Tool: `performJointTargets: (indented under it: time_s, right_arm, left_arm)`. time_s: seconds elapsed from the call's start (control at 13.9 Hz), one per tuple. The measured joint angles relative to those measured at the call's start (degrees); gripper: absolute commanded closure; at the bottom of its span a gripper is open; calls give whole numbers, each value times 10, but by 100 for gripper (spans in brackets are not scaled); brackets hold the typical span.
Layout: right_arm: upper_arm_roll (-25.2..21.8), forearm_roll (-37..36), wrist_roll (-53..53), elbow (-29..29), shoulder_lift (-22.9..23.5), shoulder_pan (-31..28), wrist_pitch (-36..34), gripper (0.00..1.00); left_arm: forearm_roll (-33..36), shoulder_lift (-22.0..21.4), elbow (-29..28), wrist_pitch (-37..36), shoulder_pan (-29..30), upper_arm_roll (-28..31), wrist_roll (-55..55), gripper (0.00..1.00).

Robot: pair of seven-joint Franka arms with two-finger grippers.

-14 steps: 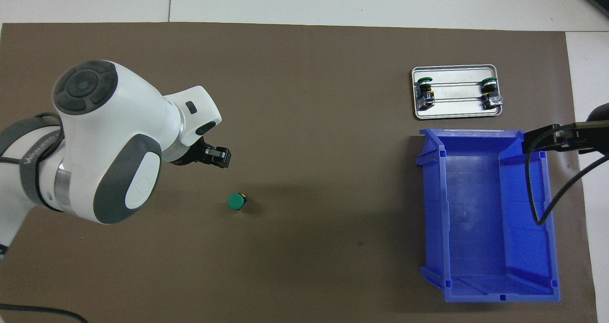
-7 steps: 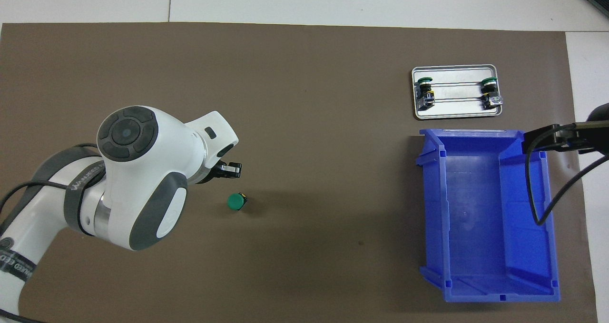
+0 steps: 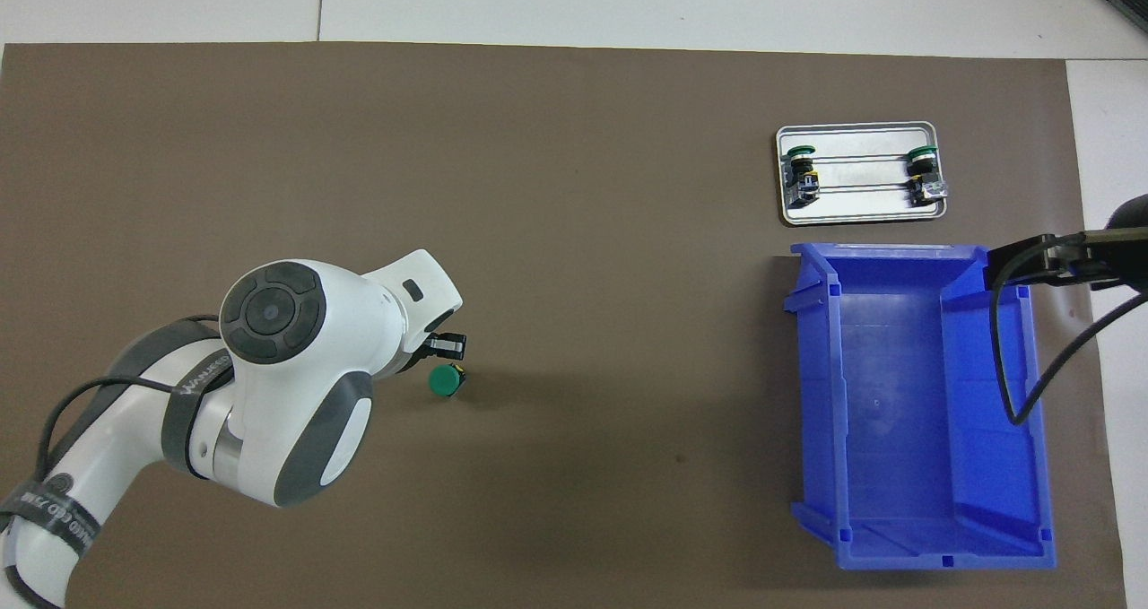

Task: Place and press button with both arms
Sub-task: 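Lower the closed left gripper onto the button top and press down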

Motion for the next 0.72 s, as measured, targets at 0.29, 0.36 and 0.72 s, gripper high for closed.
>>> performJointTargets:
  time_s: [0.29,0.36,0.72]
  right_arm:
    - [0,0,0,0,0,0,0,0]
    - [0,0,0,0,0,0,0,0]
    - [0,0,0,0,0,0,0,0]
  left_arm:
    - [0,-9,-23,6,-9,0,-3,81]
    - [0,-11,-30,10,-9,0,-3,81]
    - [0,-20,-61,43,-16,-1,-8,82]
